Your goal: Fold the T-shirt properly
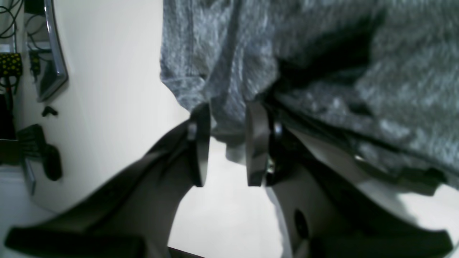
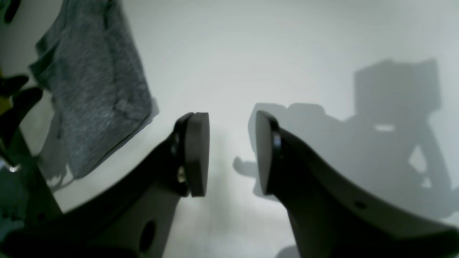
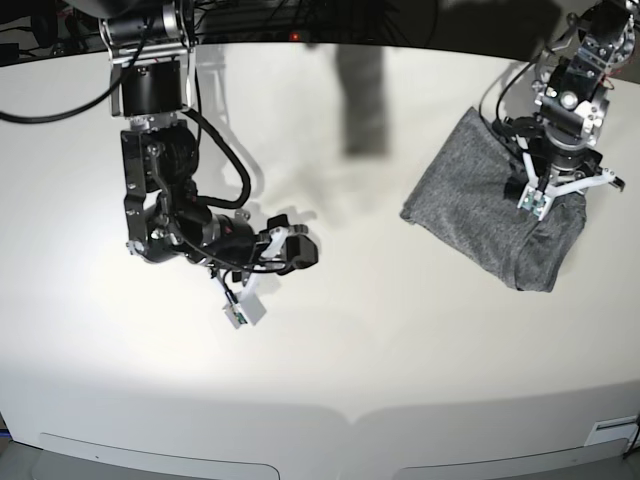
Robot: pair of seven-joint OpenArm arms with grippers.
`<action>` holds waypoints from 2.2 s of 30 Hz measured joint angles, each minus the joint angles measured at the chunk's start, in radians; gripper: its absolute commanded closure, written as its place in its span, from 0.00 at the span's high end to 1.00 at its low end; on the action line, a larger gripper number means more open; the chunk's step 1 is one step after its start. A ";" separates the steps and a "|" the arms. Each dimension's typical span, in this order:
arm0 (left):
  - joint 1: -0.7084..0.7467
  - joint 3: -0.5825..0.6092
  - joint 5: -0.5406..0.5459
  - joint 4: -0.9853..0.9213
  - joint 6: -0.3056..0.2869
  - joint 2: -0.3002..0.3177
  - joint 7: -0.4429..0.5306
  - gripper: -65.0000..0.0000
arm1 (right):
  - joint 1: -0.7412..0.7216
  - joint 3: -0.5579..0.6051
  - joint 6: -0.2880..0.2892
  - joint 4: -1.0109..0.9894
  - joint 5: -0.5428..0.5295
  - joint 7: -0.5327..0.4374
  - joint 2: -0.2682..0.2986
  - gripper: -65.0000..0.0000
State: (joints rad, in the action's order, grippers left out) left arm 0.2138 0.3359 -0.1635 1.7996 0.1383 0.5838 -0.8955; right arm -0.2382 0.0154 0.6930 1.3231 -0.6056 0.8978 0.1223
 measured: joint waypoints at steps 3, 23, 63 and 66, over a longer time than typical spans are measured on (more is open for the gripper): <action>-0.004 0.000 0.010 0.000 0.002 0.000 0.074 0.25 | 0.000 -0.001 0.000 0.000 0.000 0.000 0.003 0.34; -0.240 0.000 -0.032 -0.280 -0.041 -0.049 0.105 0.25 | 0.000 -0.001 0.000 0.000 0.000 0.026 0.000 0.34; -0.098 -0.003 -0.001 -0.273 -0.033 -0.066 0.080 0.25 | -0.087 0.482 -0.003 -0.370 0.475 -0.660 -0.267 0.34; -0.098 -0.007 -0.005 -0.273 -0.029 -0.091 0.081 0.25 | -0.106 0.526 0.004 -0.478 0.499 -0.696 -0.269 0.34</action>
State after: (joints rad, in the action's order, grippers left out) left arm 0.1154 0.3290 -0.1684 1.5269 0.1097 0.4927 -0.8143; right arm -0.3439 0.5415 0.6968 0.8448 -0.1070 0.2020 -0.1463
